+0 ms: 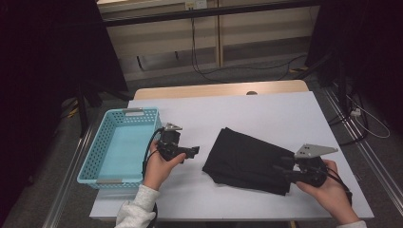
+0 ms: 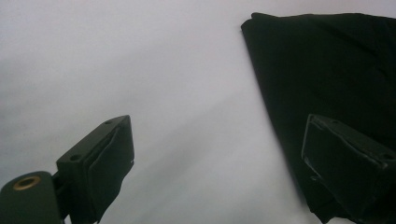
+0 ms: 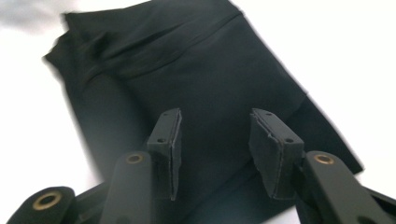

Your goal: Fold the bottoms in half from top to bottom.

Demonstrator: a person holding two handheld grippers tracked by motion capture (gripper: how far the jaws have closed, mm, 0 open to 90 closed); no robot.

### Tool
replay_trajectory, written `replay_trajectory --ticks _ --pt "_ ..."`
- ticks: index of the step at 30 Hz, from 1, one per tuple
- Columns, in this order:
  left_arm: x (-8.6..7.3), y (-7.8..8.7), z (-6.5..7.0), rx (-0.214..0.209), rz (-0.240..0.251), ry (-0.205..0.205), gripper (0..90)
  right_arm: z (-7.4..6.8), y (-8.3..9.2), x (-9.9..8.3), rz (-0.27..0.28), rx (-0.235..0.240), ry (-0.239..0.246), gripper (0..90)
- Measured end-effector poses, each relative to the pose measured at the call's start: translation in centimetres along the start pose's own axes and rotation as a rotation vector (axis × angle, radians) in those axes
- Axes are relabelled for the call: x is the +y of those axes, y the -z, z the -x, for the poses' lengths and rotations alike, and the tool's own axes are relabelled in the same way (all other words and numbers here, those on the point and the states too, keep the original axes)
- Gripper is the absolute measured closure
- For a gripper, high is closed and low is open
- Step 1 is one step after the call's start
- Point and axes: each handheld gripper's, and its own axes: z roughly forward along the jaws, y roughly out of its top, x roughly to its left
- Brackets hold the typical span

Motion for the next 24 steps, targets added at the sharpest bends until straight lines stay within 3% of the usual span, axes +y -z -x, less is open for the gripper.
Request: replay_trajectory --ticks 7,13,20,24 --pt "0.0 0.1 -0.2 0.003 -0.001 -0.003 9.1 2.4 -2.9 1.3 -0.024 -0.11 -0.053 54.5" --pt "0.0 0.0 0.0 0.006 -0.002 -0.009 9.2 3.6 -4.4 1.6 -0.045 -0.11 -0.107 53.5" --pt "0.3 0.3 0.3 0.003 0.004 -0.02 9.2 3.3 -5.5 0.9 -0.101 -0.056 -0.088 54.7" --pt "0.3 0.4 0.3 0.006 0.015 -0.018 9.2 3.8 -5.1 0.7 -0.089 -0.085 -0.119 50.2"
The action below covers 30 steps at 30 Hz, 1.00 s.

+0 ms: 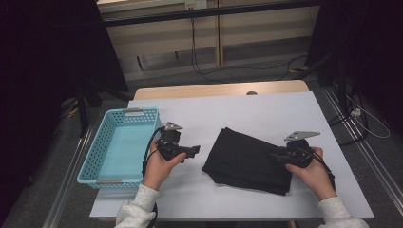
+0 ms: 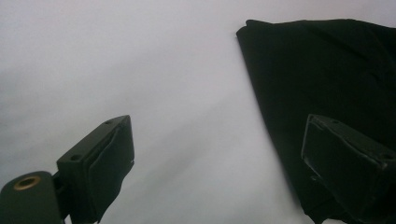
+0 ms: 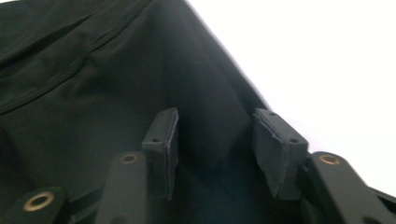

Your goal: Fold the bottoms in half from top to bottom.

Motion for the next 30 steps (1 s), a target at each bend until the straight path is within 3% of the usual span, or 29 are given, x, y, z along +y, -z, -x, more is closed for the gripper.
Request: replay_trajectory --ticks 5,11,15,27,30 --pt "0.0 -0.1 0.0 -0.005 -0.002 0.007 9.2 0.2 -0.1 -0.4 0.008 0.02 -0.007 48.5" --pt "0.0 -0.1 0.1 -0.003 -0.001 -0.001 9.2 0.1 -0.1 -0.4 0.007 0.067 -0.007 74.9" --pt "0.0 -0.2 0.1 -0.004 -0.001 -0.001 9.3 -0.3 0.1 -0.1 0.004 0.059 0.036 80.2" --pt "0.0 -0.1 0.0 -0.006 0.002 0.002 9.3 -0.4 1.7 0.5 0.063 0.06 0.037 81.5" --pt "0.0 -0.1 -0.1 -0.011 -0.012 -0.005 9.3 -0.5 1.4 0.4 0.051 0.055 0.037 79.5"
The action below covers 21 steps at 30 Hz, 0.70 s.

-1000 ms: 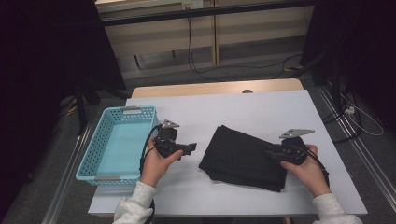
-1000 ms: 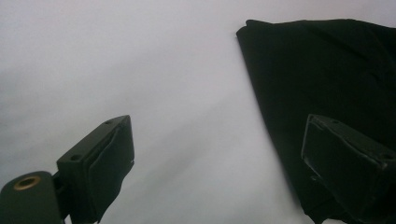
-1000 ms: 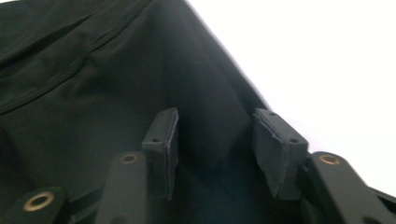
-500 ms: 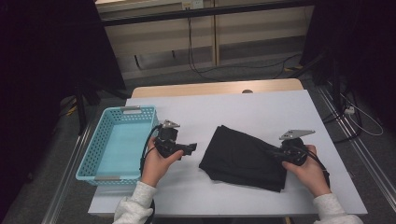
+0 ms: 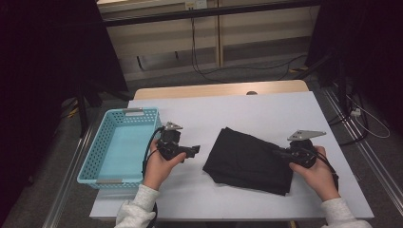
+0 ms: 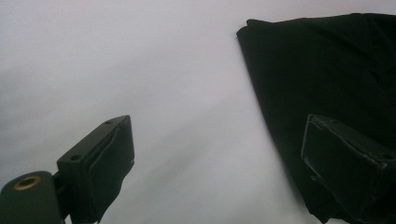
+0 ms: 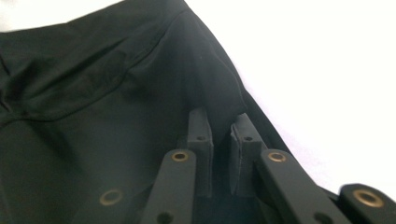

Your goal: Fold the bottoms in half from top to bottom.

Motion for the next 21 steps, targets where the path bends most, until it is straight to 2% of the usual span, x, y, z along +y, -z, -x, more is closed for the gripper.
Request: replay_trajectory --ticks 1,3,4,5,8,11,12,15,16,21 --pt "0.0 -0.1 0.1 0.006 0.007 0.004 9.3 0.0 -0.3 -0.1 -0.013 -0.004 -0.003 75.4" --pt "0.0 -0.1 0.1 0.004 0.009 0.007 9.3 0.1 -0.9 -0.4 -0.038 -0.033 -0.005 74.1" --pt "0.0 -0.1 0.1 0.004 0.01 0.004 9.3 0.2 -1.1 -0.5 -0.038 -0.03 -0.017 73.4" --pt "0.0 -0.1 0.1 0.005 0.011 0.0 9.3 0.3 -1.1 -0.5 -0.037 -0.025 -0.024 74.8" --pt "0.0 -0.1 0.0 0.001 0.006 0.007 9.3 0.1 -0.9 -0.2 -0.026 -0.004 -0.007 81.7" --pt "0.0 0.0 0.0 -0.003 0.001 0.004 9.3 -0.2 -0.8 0.0 -0.018 -0.024 0.02 82.0" --pt "0.0 -0.1 0.1 0.004 0.011 0.003 9.3 -0.3 -0.8 0.0 -0.021 -0.013 0.022 82.7" --pt "0.0 -0.1 0.2 0.006 0.012 0.004 9.3 -0.4 -0.6 0.1 -0.013 -0.003 0.018 83.0" --pt "0.0 -0.1 0.1 -0.002 -0.003 -0.005 9.3 -0.4 -0.5 0.2 -0.01 -0.001 0.015 83.0" --pt "0.1 0.0 0.1 0.003 0.01 0.0 9.3 -0.3 0.3 0.3 0.016 0.006 -0.001 83.0"
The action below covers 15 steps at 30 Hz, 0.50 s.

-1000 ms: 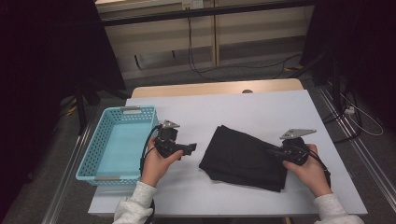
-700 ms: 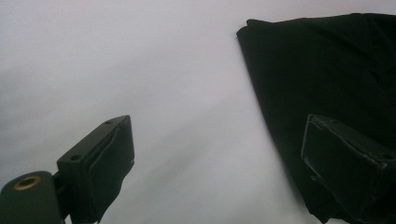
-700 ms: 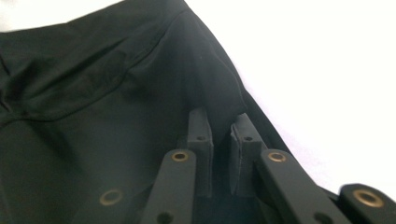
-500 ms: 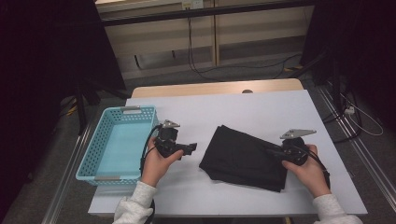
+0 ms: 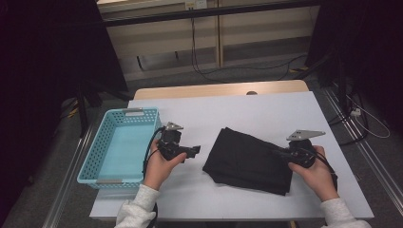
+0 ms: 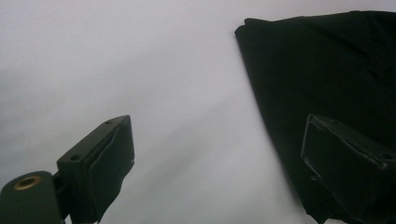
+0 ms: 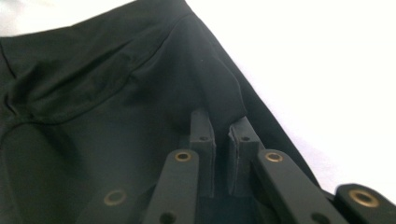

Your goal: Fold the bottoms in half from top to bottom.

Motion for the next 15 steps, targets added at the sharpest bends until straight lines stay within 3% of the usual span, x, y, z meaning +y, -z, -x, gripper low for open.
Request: replay_trajectory --ticks 4,15 --pt "0.1 0.2 0.0 0.0 0.008 0.003 9.3 -0.1 0.6 0.2 0.007 0.001 0.003 83.2" --pt "0.0 -0.1 0.5 -0.008 0.0 -0.005 9.3 1.2 1.3 -1.1 -0.018 -0.001 -0.056 82.7"
